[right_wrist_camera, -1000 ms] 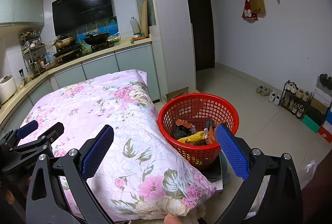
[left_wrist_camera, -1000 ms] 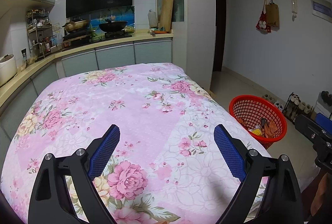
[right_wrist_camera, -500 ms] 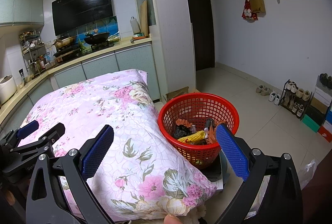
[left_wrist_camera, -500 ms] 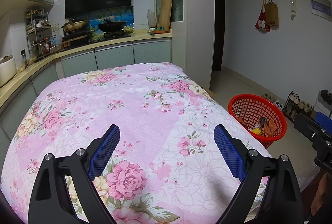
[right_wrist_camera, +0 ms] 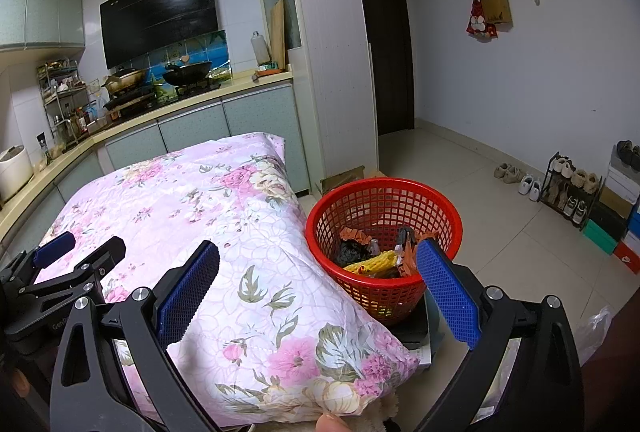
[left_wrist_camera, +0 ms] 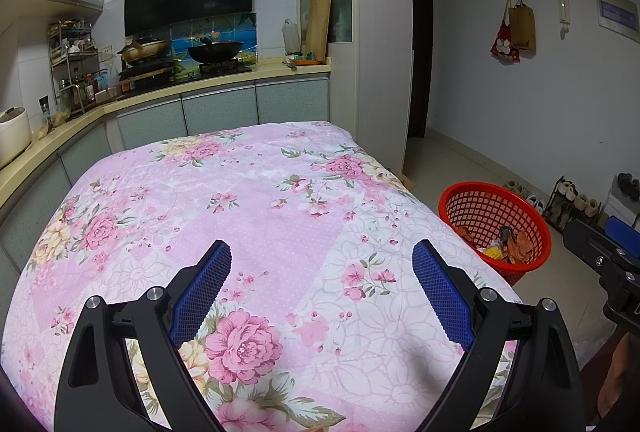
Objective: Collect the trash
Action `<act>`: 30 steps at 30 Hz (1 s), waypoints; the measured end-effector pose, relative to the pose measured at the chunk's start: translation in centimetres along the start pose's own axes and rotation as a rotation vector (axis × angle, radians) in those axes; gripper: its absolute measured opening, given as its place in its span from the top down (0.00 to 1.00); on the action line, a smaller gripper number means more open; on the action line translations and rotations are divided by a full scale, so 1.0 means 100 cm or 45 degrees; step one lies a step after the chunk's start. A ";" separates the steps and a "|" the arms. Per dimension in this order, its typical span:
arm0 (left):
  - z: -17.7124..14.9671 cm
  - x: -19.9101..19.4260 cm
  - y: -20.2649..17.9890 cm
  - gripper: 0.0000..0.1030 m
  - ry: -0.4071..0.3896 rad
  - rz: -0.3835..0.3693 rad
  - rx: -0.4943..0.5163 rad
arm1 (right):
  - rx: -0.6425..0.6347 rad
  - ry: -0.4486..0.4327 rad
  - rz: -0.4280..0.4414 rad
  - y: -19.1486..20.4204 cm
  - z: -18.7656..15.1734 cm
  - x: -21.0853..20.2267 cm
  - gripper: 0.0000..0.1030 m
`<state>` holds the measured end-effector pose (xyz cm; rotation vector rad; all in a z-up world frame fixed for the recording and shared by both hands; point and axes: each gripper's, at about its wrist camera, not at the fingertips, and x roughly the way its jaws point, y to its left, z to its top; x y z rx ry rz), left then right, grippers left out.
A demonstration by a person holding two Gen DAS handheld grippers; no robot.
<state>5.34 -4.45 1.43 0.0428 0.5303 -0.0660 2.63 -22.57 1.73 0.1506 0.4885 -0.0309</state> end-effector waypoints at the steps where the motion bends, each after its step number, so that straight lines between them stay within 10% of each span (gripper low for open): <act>1: 0.000 0.000 0.000 0.14 0.001 -0.001 0.000 | 0.000 0.000 0.000 0.000 0.000 0.000 0.07; 30: 0.000 0.000 -0.001 0.14 0.001 -0.011 0.008 | 0.001 0.003 0.001 -0.001 0.000 0.000 0.07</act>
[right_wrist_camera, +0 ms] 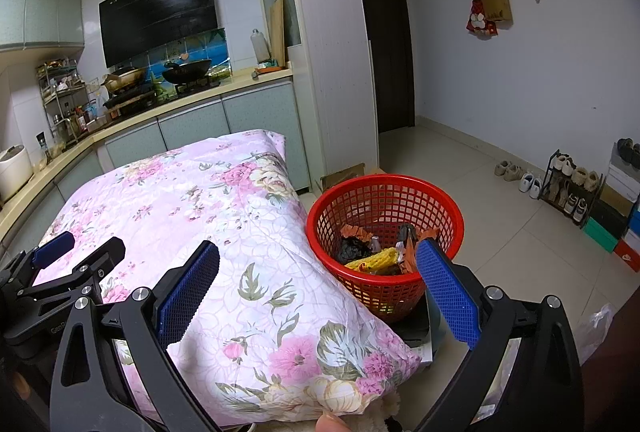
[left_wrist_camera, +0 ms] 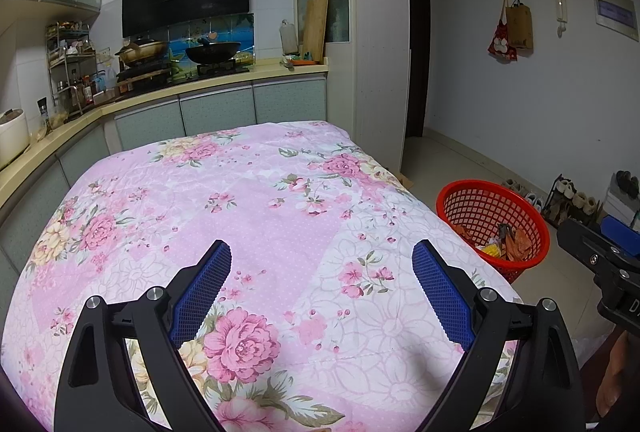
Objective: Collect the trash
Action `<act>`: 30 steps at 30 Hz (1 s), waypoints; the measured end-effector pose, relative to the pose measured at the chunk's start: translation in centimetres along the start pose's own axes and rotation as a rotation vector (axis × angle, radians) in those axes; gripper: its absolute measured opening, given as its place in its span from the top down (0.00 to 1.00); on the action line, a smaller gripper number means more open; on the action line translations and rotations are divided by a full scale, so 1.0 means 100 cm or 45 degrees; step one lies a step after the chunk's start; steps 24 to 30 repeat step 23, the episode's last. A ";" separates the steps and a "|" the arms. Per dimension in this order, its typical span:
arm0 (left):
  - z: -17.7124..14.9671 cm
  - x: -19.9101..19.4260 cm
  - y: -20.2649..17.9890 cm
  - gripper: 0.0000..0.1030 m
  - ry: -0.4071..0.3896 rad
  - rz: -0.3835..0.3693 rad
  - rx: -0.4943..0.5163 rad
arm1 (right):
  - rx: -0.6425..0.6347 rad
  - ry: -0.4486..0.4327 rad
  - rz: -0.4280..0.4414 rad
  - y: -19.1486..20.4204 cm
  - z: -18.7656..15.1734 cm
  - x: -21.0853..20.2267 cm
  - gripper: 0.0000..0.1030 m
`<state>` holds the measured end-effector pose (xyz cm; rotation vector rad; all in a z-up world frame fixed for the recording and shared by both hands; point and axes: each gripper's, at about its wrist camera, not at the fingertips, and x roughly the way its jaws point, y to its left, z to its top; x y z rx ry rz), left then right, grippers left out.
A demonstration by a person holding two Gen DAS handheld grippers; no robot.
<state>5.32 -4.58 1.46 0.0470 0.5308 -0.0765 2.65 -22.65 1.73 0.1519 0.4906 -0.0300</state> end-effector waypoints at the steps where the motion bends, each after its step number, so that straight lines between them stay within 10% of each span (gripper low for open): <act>1: 0.000 0.000 0.000 0.14 -0.001 0.000 0.001 | 0.000 0.000 0.000 0.000 0.000 0.000 0.07; 13: -0.002 -0.006 0.019 0.14 -0.014 -0.010 -0.034 | -0.013 0.015 0.016 0.008 -0.010 0.002 0.07; 23: -0.017 -0.011 0.104 0.14 0.016 0.246 -0.167 | -0.197 0.044 0.254 0.087 -0.067 0.009 0.07; 30: -0.017 -0.011 0.104 0.14 0.016 0.246 -0.167 | -0.197 0.044 0.254 0.087 -0.067 0.009 0.07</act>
